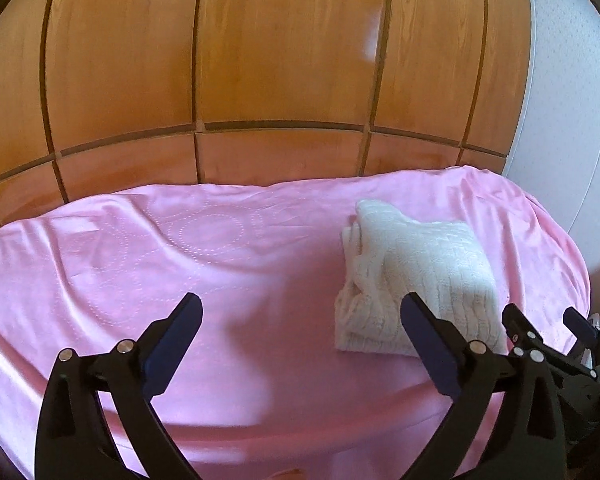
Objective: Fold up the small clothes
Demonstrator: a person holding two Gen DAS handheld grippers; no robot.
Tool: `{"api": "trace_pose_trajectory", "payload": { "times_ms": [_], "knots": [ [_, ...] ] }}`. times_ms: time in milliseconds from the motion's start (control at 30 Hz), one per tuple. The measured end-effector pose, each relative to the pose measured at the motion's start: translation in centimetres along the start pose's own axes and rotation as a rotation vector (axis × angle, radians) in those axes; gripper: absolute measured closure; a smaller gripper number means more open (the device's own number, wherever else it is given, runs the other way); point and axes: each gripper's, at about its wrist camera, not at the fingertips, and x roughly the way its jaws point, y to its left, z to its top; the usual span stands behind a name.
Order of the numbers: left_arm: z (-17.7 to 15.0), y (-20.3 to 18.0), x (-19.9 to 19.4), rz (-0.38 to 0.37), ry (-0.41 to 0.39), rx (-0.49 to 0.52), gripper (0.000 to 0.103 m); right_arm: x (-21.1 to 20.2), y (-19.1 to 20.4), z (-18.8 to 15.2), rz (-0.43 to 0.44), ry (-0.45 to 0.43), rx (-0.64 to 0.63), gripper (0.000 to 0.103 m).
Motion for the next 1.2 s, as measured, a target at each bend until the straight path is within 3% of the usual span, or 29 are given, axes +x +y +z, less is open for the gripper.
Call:
{"api": "trace_pose_trajectory", "payload": {
  "times_ms": [1200],
  "knots": [
    [-1.1, -1.0, 0.6, 0.012, 0.022, 0.042, 0.003, 0.3, -0.2, -1.4, -0.038, 0.029, 0.037, 0.010]
  ]
}}
